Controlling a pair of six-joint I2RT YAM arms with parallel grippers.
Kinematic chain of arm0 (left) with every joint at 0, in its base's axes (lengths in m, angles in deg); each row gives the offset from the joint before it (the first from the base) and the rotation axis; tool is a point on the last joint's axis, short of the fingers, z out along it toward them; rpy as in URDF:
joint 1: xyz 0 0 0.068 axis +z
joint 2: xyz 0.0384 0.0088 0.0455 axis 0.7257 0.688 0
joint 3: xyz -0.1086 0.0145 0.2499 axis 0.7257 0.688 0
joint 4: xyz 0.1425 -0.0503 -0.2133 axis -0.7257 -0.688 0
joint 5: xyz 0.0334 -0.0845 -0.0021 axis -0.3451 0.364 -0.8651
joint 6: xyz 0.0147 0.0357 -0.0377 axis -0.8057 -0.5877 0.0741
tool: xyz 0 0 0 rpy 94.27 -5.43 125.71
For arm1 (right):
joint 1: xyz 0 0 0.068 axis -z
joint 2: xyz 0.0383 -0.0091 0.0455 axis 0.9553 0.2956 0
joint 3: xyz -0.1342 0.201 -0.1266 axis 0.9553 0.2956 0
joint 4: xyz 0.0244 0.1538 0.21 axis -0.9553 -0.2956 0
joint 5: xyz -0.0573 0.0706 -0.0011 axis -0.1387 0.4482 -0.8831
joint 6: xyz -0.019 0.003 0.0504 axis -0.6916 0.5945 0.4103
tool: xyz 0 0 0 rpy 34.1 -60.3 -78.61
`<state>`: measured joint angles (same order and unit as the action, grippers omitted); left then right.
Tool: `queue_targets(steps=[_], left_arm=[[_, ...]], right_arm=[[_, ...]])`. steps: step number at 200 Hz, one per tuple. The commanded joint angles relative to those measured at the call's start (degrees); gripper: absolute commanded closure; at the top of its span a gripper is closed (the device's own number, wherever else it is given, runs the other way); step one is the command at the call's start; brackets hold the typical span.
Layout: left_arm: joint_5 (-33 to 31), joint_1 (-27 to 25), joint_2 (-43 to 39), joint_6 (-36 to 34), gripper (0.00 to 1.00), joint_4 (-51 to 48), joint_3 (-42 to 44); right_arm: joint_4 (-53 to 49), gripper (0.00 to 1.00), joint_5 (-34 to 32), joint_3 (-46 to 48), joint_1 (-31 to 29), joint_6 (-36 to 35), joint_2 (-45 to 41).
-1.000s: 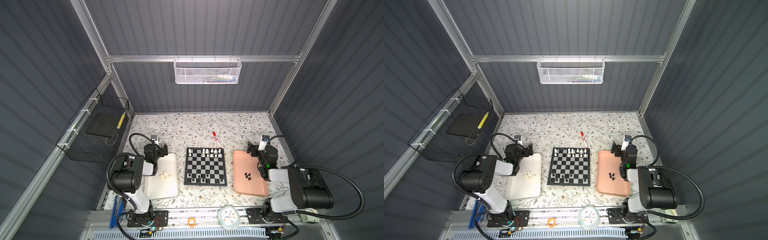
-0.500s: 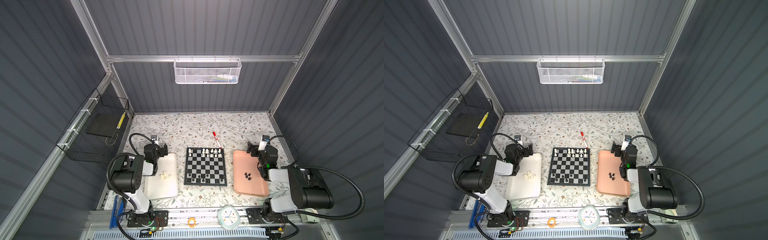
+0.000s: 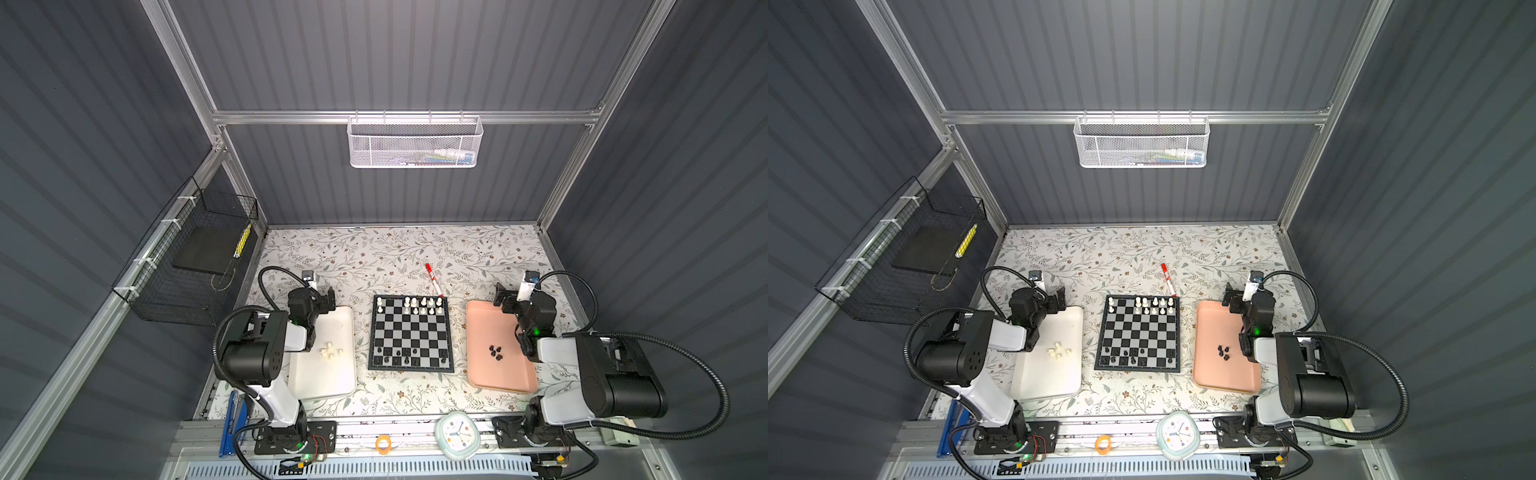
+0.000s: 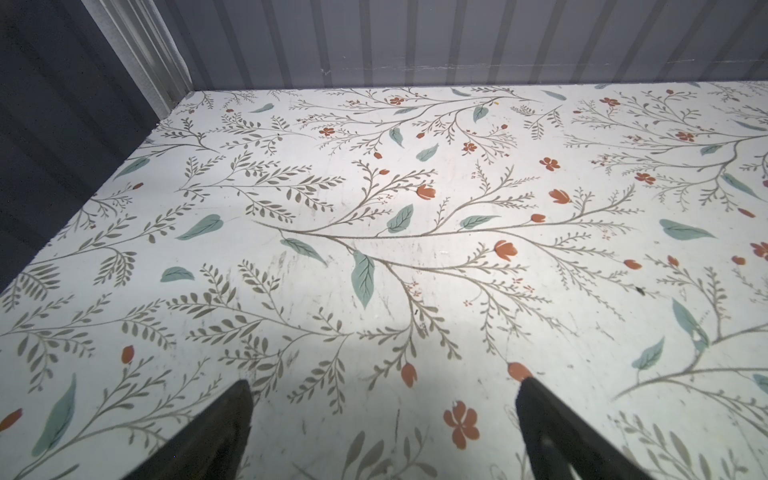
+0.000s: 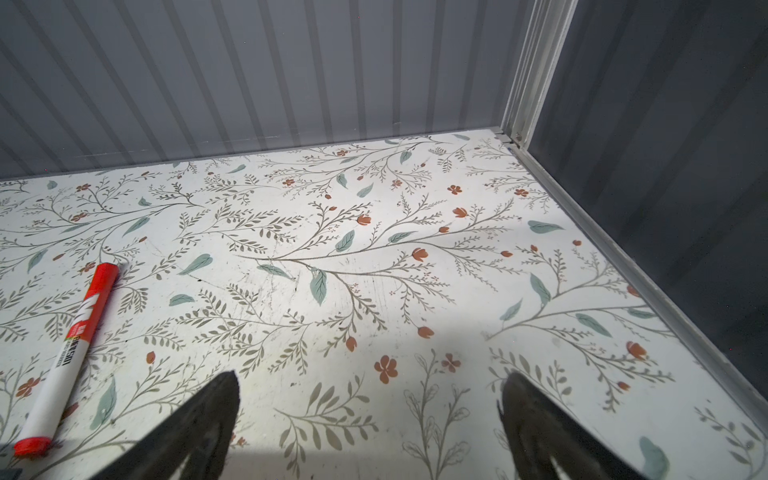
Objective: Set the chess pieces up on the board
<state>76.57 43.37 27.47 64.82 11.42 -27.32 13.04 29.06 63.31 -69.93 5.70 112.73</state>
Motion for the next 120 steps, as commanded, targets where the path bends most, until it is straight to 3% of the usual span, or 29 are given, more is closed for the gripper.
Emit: queue_targets(steps=[1,59,120], left_arm=[[-0.7,0.5,-0.1,-0.2,0.00,-1.4,-0.6],[-0.6,0.5,-0.8,-0.3,0.00,-1.2,-0.3],[3.3,0.5,-7.4,-2.7,0.00,-26.9,-10.1]], right_arm=[[0.0,0.01,0.0,-0.9,0.3,0.1,-0.6],[-0.9,0.01,-2.3,-1.0,0.3,0.9,-1.6],[-13.2,0.01,-6.1,-4.6,0.2,2.4,-8.2]])
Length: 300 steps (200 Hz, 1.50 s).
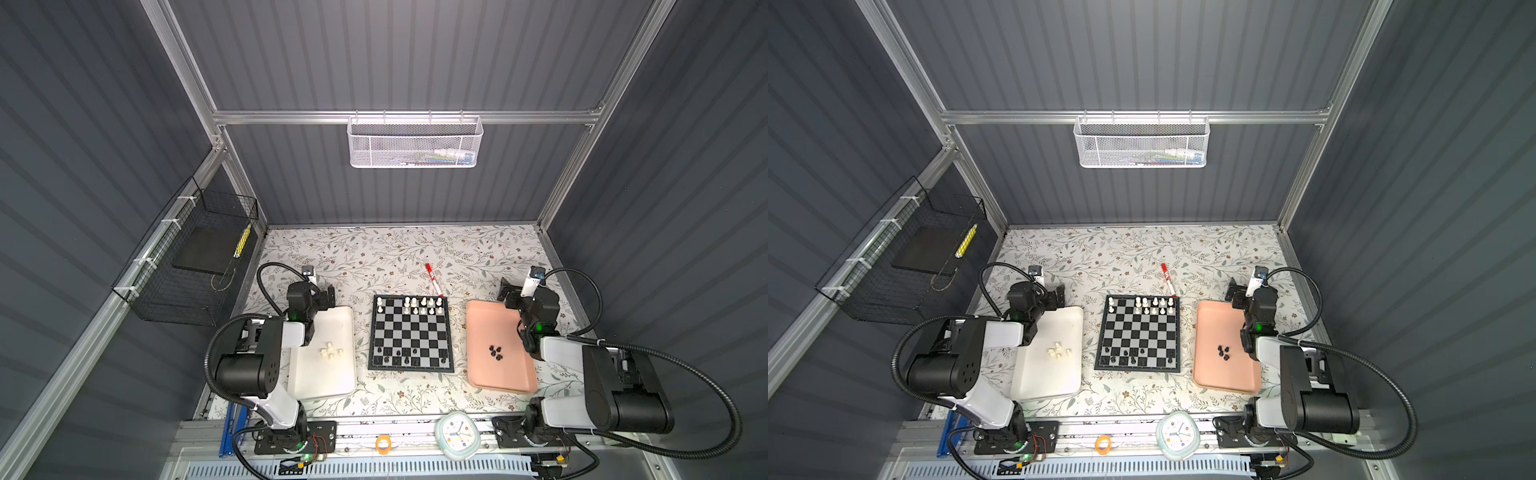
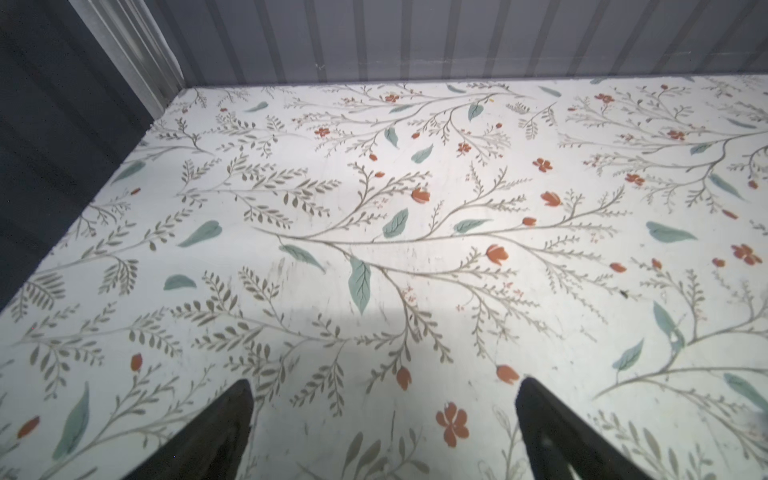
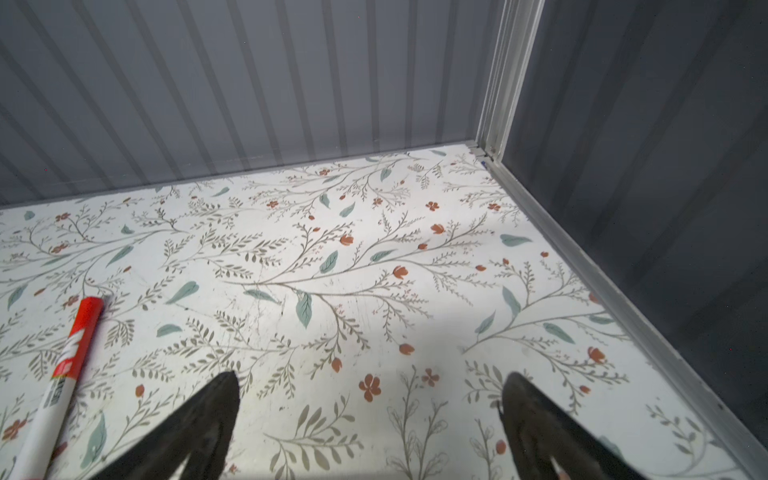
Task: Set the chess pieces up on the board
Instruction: 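Raise the left arm over the white tray while the right moves over the pink tray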
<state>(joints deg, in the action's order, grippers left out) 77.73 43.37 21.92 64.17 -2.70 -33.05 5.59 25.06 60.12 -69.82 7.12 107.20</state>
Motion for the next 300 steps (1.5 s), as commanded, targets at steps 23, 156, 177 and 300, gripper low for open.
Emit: queue_targets(steps=[23,156,177,300], left_arm=[[2.7,0.5,-4.4,-2.9,0.01,-18.9,-6.0],[10.5,0.4,-12.1,-13.0,0.00,-63.2,-27.3],[10.8,0.4,-13.2,-16.5,0.01,-69.7,-30.2],[13.1,-2.0,-13.9,-23.2,0.01,-83.1,-39.1]], right_arm=[[-12.7,0.01,-3.1,-2.8,0.0,2.7,-7.1],[-57.2,0.04,1.4,-14.0,-3.3,18.1,-26.1],[-61.6,0.06,1.7,-14.8,-4.6,18.2,-27.5],[-81.6,0.29,3.3,-23.5,-9.4,24.0,-27.4]])
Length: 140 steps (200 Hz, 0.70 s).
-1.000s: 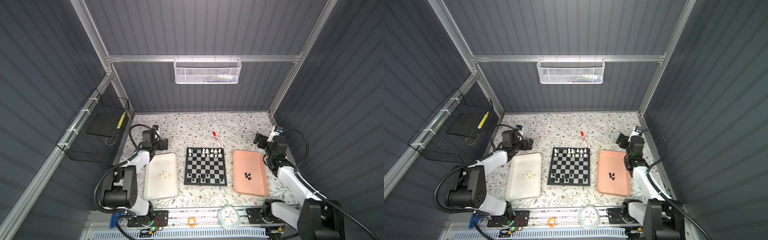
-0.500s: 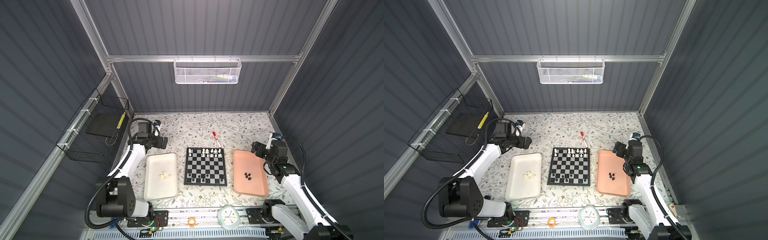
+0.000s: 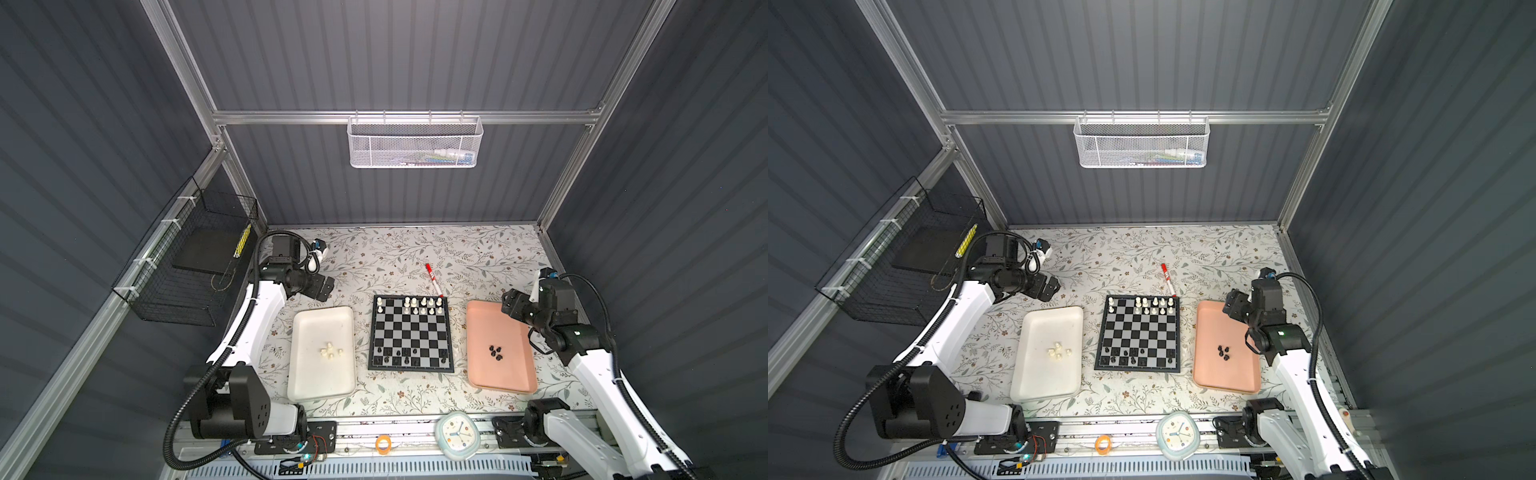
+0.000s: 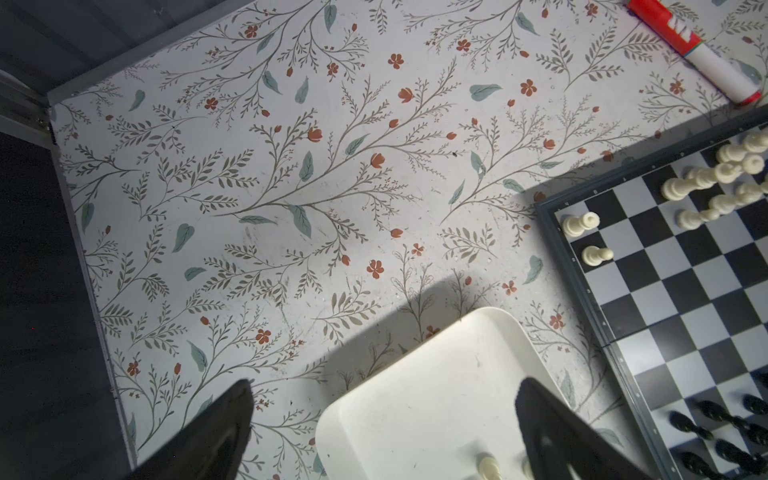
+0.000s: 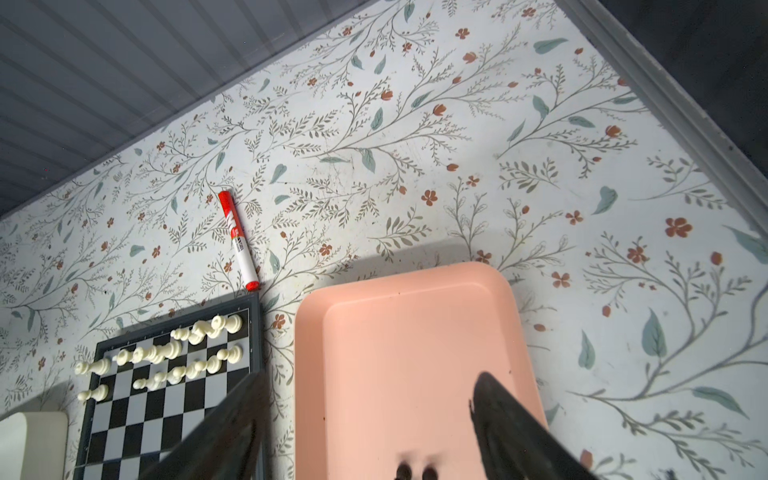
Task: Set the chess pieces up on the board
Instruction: 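Raise the left arm over the white tray while the right moves over the pink tray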
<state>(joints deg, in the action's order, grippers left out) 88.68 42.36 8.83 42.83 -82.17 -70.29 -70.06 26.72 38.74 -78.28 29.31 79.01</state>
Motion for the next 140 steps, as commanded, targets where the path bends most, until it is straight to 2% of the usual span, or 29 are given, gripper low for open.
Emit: queue_targets(steps=[1,35,111,140], left_arm=[[2.1,-1.1,-0.8,-1.9,0.01,-3.7,-2.0],[1.5,-2.8,0.6,-2.5,0.00,-3.9,-2.7],[2.8,-5.9,5.1,-1.3,0.00,-4.5,-7.5],[2.8,-7.6,8.1,0.1,0.01,-5.3,-10.5]], right_arm=[[-6.0,0.29,1.8,-2.2,-1.0,1.8,0.8],[-10.9,0.39,2.1,-3.5,-3.4,3.1,0.7],[-18.8,0.46,-2.1,-3.6,-4.6,6.0,0.1],[-20.5,0.48,-1.2,-2.4,-4.8,7.6,1.4]])
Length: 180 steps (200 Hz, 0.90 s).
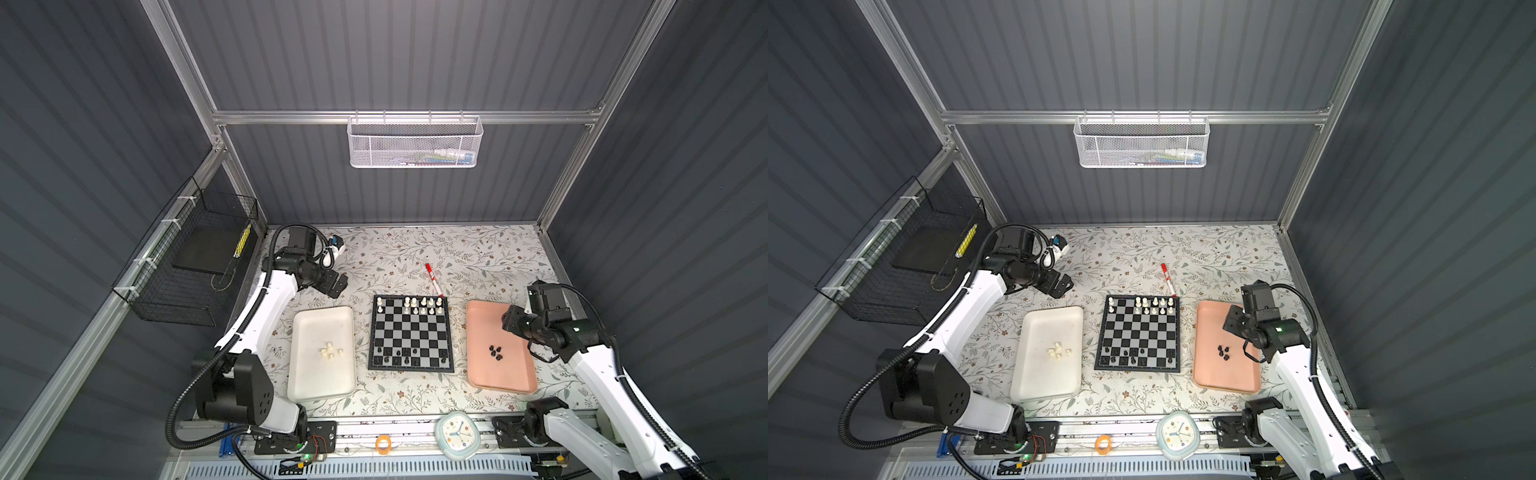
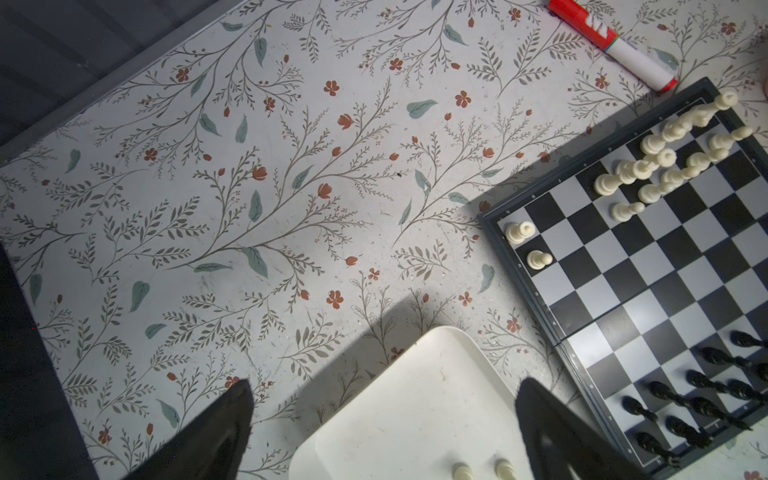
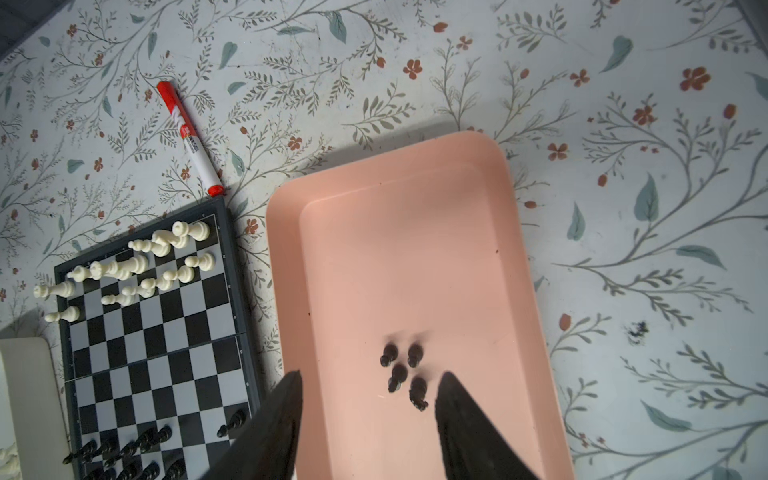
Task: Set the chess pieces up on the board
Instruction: 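Raise the left arm over the white tray while the right moves over the pink tray, then lower the right gripper onto the black pieces in the pink tray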
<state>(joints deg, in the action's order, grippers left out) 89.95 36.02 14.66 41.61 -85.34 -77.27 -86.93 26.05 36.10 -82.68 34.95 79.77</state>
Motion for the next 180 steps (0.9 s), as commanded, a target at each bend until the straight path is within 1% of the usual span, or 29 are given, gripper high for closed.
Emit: queue_targets(steps=[1,9,12,18,52,61,87,112,160,180], left_arm=[[1.5,-1.2,2.4,1.4,0.01,-2.2,-3.6],[1.7,-1.6,3.0,1.5,0.01,-2.7,-3.6],[1.8,-1.7,3.2,1.4,0.01,-2.9,-5.6],[2.0,-1.9,3.6,1.4,0.00,-3.2,-6.2],[2.1,-2.2,4.5,1.8,0.00,-4.8,-8.0],[2.5,-2.2,4.3,1.8,0.01,-5.2,-8.0],[2.7,-2.2,3.4,2.1,0.01,-4.8,-6.9],[3.6,-2.3,3.2,2.4,0.01,-4.9,-6.8],[4.5,-2.6,2.8,2.5,0.00,-4.7,-6.8],[5.5,-2.9,2.7,2.8,0.00,-4.6,-6.6]], right_arm=[[-3.7,0.48,-0.5,0.3,-0.4,2.0,0.7],[-3.7,0.50,-0.5,1.0,-0.6,2.6,1.0],[-3.7,0.50,-0.7,1.3,-0.9,2.8,1.0],[-3.5,0.51,-1.2,1.5,-1.5,3.4,1.2],[-4.5,0.49,-2.5,5.2,-2.5,9.4,1.9],[-4.4,0.49,-3.4,6.7,-3.2,11.8,0.9],[-4.2,0.50,-5.1,10.0,-3.8,15.9,-4.7],[-3.9,0.51,-4.6,11.9,-3.8,17.3,-7.1],[-1.5,0.53,-2.9,14.4,-4.0,17.3,-5.6],[0.0,0.56,-2.4,16.2,-4.1,17.6,-5.9]])
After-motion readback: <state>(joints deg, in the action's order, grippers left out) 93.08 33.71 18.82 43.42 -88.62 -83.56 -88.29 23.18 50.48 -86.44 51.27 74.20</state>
